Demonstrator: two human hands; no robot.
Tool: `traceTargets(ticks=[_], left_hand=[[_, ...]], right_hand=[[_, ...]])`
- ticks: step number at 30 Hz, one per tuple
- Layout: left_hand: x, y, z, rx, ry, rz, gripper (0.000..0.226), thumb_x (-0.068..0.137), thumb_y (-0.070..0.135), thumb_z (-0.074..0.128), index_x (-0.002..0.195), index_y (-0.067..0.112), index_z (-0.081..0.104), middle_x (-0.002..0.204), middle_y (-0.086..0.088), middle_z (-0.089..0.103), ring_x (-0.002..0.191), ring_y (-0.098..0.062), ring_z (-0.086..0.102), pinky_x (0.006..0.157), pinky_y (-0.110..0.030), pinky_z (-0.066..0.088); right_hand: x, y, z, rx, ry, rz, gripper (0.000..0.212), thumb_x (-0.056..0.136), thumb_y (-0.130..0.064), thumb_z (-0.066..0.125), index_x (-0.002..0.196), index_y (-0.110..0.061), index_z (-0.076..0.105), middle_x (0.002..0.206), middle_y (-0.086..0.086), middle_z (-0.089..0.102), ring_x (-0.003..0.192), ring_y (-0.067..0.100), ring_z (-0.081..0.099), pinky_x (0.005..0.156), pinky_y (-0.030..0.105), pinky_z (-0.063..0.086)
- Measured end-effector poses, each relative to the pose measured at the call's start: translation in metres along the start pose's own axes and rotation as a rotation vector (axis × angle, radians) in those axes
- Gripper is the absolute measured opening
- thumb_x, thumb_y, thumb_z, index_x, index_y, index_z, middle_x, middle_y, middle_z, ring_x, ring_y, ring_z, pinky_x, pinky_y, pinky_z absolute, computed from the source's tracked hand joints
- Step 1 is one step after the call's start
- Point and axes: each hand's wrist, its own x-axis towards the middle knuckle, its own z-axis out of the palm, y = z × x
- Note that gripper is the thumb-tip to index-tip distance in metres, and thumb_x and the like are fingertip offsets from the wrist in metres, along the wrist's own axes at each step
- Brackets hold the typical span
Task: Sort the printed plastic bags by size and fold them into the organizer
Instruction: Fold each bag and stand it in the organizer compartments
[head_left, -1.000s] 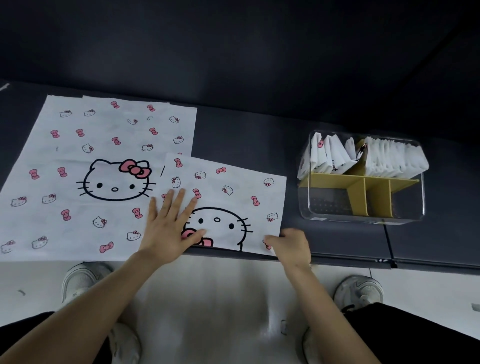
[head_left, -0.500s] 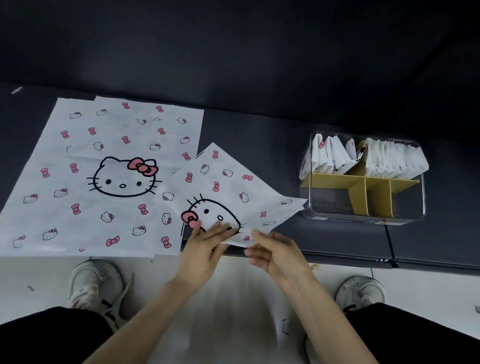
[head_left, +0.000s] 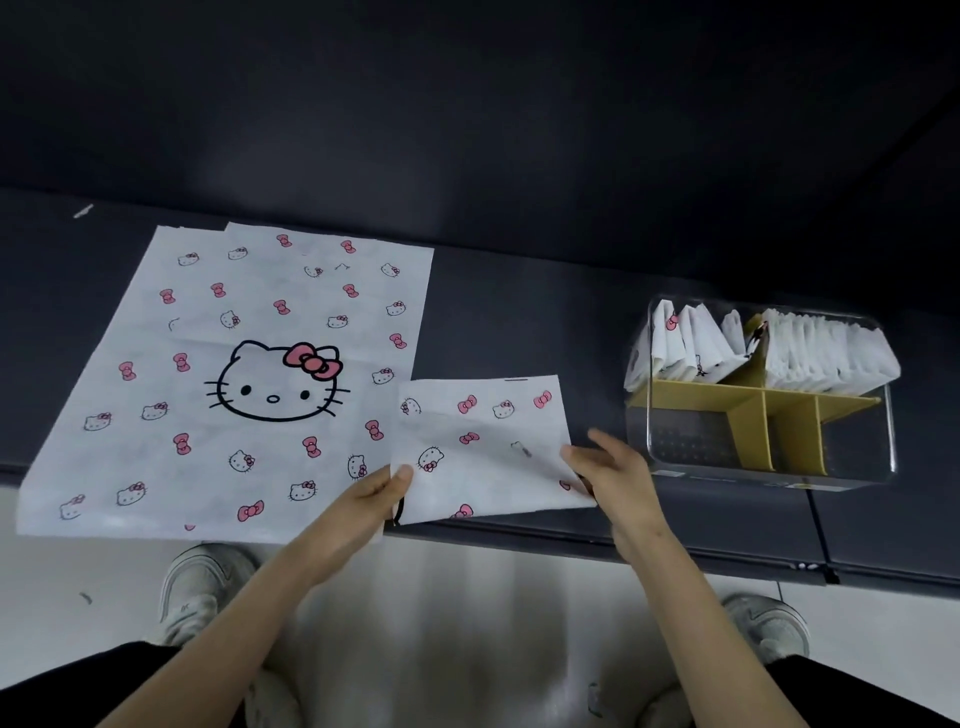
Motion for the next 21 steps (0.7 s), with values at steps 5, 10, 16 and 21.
traceTargets(ticks=[5,10,16,21], left_hand=[[0.001,0.003,0.007,-0.102,0.135,0.023,0.032,0.097,0.048,0.035,0.124,0.04,0.052,0.119,0.019,0.061,0.117,-0.009,0.051,0.098,-0.027,0.036],[0.012,0.012,0.009,-0.006,0.199,0.083,0.03,0.102,0.038,0.033,0.13,0.047,0.039,0.108,0.026,0.058,0.11,-0.007,0.054,0.093,-0.025,0.036],[0.031,0.014,0.021,0.498,0.366,0.084,0.068,0.099,0.03,0.043,0.151,0.029,-0.002,0.049,0.006,0.036,0.05,-0.013,0.043,0.055,-0.027,0.037],[0.031,0.009,0.034,0.554,0.512,0.098,0.057,0.098,0.023,0.045,0.15,0.022,0.021,0.048,0.005,0.038,0.05,-0.016,0.04,0.056,-0.029,0.034]], right_hand=[[0.016,0.002,0.0,-0.123,0.126,-0.002,0.063,0.082,-0.026,0.072,0.135,-0.005,0.047,0.103,0.006,0.065,0.104,0.023,0.059,0.097,0.038,0.046],[0.016,0.014,0.002,-0.113,0.124,0.019,0.02,0.082,-0.023,0.069,0.093,-0.01,0.059,0.078,0.012,0.065,0.079,0.029,0.063,0.085,0.048,0.053],[0.016,0.025,0.009,-0.004,0.151,0.054,0.014,0.08,-0.008,0.072,0.068,-0.002,0.067,0.065,0.008,0.068,0.07,0.025,0.061,0.076,0.039,0.052],[0.02,0.037,0.012,-0.206,0.256,-0.13,0.014,0.08,-0.004,0.069,0.093,-0.001,0.066,0.074,-0.012,0.064,0.067,-0.003,0.057,0.064,0.007,0.04]])
